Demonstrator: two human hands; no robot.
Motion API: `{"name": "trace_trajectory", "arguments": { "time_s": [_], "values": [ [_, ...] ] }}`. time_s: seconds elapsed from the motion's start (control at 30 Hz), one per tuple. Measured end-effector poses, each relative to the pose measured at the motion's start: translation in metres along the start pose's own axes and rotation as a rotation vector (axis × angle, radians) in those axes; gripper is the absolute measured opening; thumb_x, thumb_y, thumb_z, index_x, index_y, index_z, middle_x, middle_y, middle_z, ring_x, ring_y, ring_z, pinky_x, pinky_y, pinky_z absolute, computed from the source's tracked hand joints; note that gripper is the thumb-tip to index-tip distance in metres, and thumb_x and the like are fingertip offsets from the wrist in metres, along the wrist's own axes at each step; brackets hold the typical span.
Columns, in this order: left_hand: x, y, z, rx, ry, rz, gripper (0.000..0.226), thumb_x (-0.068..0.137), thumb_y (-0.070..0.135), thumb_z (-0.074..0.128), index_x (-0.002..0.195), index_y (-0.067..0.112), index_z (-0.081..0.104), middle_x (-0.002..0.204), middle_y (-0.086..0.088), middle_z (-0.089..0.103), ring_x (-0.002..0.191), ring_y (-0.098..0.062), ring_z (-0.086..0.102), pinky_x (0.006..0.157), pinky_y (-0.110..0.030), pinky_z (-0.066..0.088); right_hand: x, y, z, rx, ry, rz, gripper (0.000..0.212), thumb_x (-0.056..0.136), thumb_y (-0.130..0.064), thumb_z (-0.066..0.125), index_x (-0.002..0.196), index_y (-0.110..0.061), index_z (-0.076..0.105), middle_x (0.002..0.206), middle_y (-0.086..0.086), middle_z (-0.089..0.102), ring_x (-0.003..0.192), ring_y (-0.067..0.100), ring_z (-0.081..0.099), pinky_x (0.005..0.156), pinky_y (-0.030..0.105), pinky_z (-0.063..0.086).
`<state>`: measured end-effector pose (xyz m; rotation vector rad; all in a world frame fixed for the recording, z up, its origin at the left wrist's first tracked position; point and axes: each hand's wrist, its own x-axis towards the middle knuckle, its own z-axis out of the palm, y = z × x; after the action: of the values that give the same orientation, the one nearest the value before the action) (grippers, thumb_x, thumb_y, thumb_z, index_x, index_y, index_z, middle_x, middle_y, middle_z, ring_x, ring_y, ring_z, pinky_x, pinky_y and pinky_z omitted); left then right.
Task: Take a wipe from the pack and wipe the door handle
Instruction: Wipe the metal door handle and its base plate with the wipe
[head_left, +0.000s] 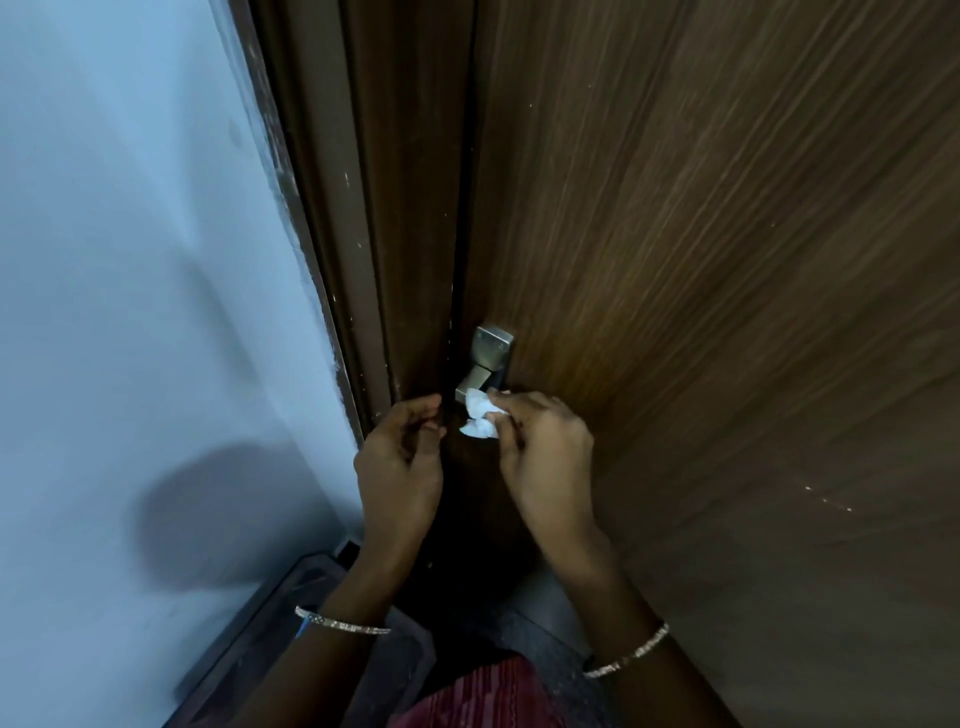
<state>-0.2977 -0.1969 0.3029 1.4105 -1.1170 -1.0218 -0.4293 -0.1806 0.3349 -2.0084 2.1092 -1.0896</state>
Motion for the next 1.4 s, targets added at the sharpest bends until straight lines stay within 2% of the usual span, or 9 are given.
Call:
{"name": "trace_trajectory", "arguments": {
  "time_s": [0.2,0.3,0.43,0.53,0.63,0.73,0.9,1.1,1.4],
  "values": [
    [-0.002,0.002,0.005,0.092,0.003,0.068,0.029,0.087,0.02,0.056,0.108,0.034,0.07,0.102,0.019,0.074,0.099,-0.004,0.069,0.093,-0.042,0.055,0.013,-0.02,0.012,-0.206,-0.072,-0.045,0.022,0.092,-0.02,0.065,0.113,-0.019,0.071,0.104,0.003,0.07,0.096,0.022,0.067,0.076,0.033,0.053],
    [0.001,0.004,0.008,0.112,0.011,0.093,0.03,0.089,0.01,0.058,0.11,0.027,0.071,0.104,0.013,0.074,0.1,-0.008,0.068,0.095,-0.042,0.054,0.002,0.004,-0.005,-0.085,-0.081,-0.011,0.023,0.091,-0.022,0.065,0.112,-0.023,0.073,0.104,0.0,0.073,0.091,0.023,0.07,0.078,0.036,0.056],
    [0.002,0.01,0.012,0.135,-0.007,0.118,0.03,0.09,0.008,0.058,0.113,0.023,0.071,0.103,0.015,0.072,0.095,-0.001,0.067,0.093,-0.034,0.054,-0.02,0.034,-0.022,0.176,0.021,0.144,0.015,0.089,-0.023,0.071,0.103,-0.025,0.077,0.097,-0.012,0.077,0.088,0.002,0.072,0.078,0.027,0.057],
    [0.002,0.012,0.011,0.186,-0.008,0.161,0.029,0.091,0.011,0.06,0.114,0.024,0.07,0.103,0.013,0.072,0.093,-0.003,0.066,0.088,-0.027,0.053,-0.031,0.042,-0.014,0.522,0.082,0.405,0.011,0.092,-0.017,0.069,0.098,-0.021,0.076,0.089,-0.008,0.078,0.084,0.007,0.074,0.077,0.029,0.059],
    [0.002,0.014,0.009,0.271,0.0,0.219,0.029,0.091,0.015,0.06,0.117,0.026,0.068,0.107,0.005,0.072,0.092,-0.01,0.067,0.08,-0.025,0.051,-0.036,0.041,0.0,1.264,0.14,0.946,0.024,0.097,0.007,0.05,0.099,-0.002,0.072,0.097,0.021,0.075,0.086,0.029,0.075,0.083,0.042,0.062],
    [0.002,0.017,0.009,0.352,-0.016,0.3,0.029,0.091,0.015,0.059,0.117,0.024,0.067,0.116,0.003,0.067,0.098,-0.013,0.066,0.08,-0.025,0.05,-0.033,0.038,0.008,1.701,-0.093,1.287,0.029,0.094,0.01,0.045,0.118,0.015,0.06,0.104,0.033,0.072,0.084,0.037,0.076,0.078,0.047,0.063],
    [0.003,0.014,0.012,0.505,-0.062,0.345,0.028,0.09,0.019,0.059,0.116,0.024,0.069,0.128,0.001,0.058,0.111,-0.021,0.061,0.082,-0.024,0.042,-0.013,0.026,0.024,2.101,-0.22,1.274,0.034,0.083,0.01,0.043,0.103,0.024,0.067,0.112,0.04,0.066,0.096,0.045,0.073,0.075,0.048,0.063],
    [0.004,0.009,0.013,0.568,-0.034,0.371,0.028,0.095,0.021,0.052,0.118,0.027,0.067,0.129,0.001,0.057,0.108,-0.022,0.061,0.078,-0.024,0.039,0.003,0.016,0.057,2.04,-0.203,1.285,0.032,0.098,0.004,0.039,0.123,0.014,0.057,0.101,0.029,0.074,0.086,0.032,0.078,0.085,0.039,0.058],
    [0.006,0.006,0.012,0.59,-0.049,0.403,0.039,0.087,0.019,0.045,0.118,0.031,0.066,0.13,0.002,0.057,0.107,-0.021,0.061,0.074,-0.022,0.042,-0.028,0.047,0.012,2.122,-0.109,1.283,0.029,0.093,0.009,0.045,0.107,0.018,0.069,0.127,0.035,0.062,0.105,0.042,0.071,0.079,0.045,0.063]
  ]
}}
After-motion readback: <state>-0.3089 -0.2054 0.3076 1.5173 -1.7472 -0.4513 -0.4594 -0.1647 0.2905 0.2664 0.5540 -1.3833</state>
